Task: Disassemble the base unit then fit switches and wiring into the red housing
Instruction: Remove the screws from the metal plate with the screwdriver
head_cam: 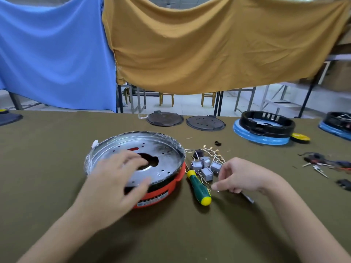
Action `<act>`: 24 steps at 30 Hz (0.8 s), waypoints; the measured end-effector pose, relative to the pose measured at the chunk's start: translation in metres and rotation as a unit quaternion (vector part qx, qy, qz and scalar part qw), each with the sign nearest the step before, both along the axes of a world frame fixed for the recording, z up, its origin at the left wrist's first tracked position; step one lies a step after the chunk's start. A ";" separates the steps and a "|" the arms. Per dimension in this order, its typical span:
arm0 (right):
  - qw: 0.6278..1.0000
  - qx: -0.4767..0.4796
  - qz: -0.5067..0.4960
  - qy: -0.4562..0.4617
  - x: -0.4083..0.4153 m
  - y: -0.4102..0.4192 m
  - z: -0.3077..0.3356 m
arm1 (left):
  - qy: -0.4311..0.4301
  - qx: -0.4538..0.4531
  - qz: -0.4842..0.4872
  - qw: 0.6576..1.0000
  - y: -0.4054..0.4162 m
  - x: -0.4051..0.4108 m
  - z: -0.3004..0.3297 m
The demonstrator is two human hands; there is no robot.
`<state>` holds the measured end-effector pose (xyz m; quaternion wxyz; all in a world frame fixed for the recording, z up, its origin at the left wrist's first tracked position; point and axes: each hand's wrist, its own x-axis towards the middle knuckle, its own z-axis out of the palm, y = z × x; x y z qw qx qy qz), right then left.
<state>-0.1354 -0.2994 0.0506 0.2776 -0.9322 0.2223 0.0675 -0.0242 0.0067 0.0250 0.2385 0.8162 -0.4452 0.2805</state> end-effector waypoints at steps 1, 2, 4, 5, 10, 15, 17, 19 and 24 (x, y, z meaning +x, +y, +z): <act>1.000 -0.019 0.008 0.007 0.001 0.002 -0.002 | -0.044 0.039 -0.007 0.998 -0.008 -0.004 -0.004; 0.999 -0.040 0.016 0.012 0.003 0.004 -0.004 | -0.097 0.067 -0.005 0.993 -0.015 -0.005 -0.008; 0.998 -0.061 0.029 0.014 0.005 0.005 -0.008 | -0.163 0.077 -0.003 0.984 -0.020 -0.003 -0.015; 0.997 -0.063 0.033 0.011 0.005 0.005 -0.008 | -0.172 0.064 -0.010 0.983 -0.019 -0.001 -0.017; 0.990 -0.019 0.028 -0.136 0.002 0.002 0.002 | -0.174 0.046 -0.034 0.983 -0.003 0.000 -0.023; 0.942 0.118 0.074 -0.307 0.007 0.036 0.010 | -0.213 0.049 -0.068 0.973 0.000 -0.006 -0.019; 0.921 0.118 0.097 -0.358 0.013 0.052 0.016 | -0.247 0.054 -0.067 0.965 -0.001 -0.006 -0.018; 0.909 0.090 0.116 -0.391 0.019 0.065 0.020 | -0.261 0.066 -0.059 0.961 0.000 -0.003 -0.017; 0.905 -0.005 0.176 -0.386 0.036 0.090 0.008 | -0.275 0.110 -0.061 0.953 -0.002 0.002 -0.022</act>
